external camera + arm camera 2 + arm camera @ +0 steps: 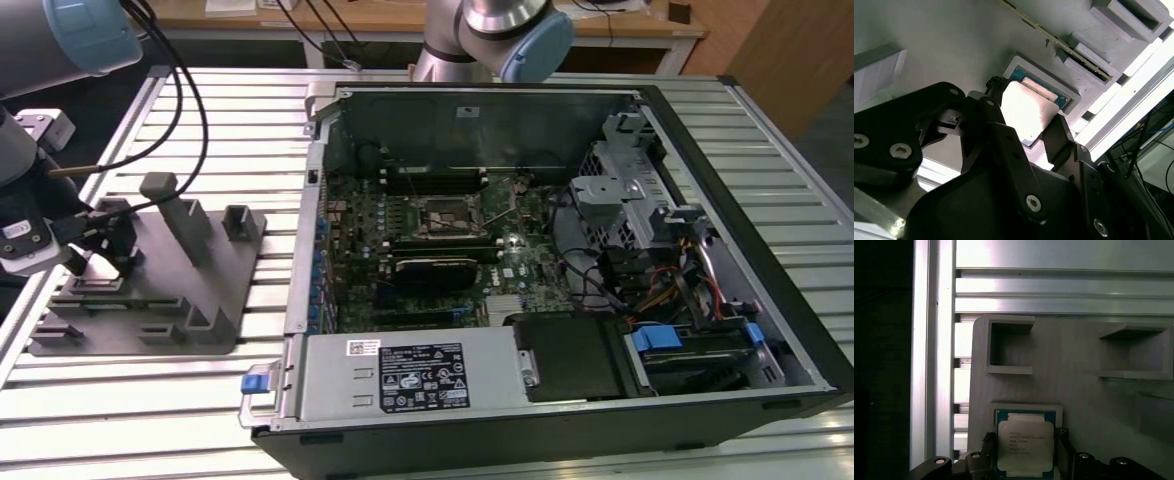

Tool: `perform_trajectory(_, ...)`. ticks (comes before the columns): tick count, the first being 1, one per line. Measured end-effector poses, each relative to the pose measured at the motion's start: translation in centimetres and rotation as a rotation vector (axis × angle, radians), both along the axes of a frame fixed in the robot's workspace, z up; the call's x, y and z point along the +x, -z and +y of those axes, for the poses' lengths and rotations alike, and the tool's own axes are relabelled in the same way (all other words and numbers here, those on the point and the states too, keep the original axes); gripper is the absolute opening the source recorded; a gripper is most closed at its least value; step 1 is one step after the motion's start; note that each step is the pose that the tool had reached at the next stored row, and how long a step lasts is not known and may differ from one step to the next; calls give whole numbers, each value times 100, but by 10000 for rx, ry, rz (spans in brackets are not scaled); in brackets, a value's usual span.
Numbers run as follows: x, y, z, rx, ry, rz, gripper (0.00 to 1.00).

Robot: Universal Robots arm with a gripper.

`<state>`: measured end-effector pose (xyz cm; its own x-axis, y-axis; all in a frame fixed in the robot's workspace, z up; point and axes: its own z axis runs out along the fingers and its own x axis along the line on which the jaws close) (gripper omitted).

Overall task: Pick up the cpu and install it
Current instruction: 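Pick up the cpu and move it towards the insertion slot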

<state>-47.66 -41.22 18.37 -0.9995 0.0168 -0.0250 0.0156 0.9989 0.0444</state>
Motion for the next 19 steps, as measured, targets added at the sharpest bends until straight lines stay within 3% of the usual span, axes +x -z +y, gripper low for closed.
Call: perform_trajectory(19, 1, 5, 0, 3, 0, -5, 55)
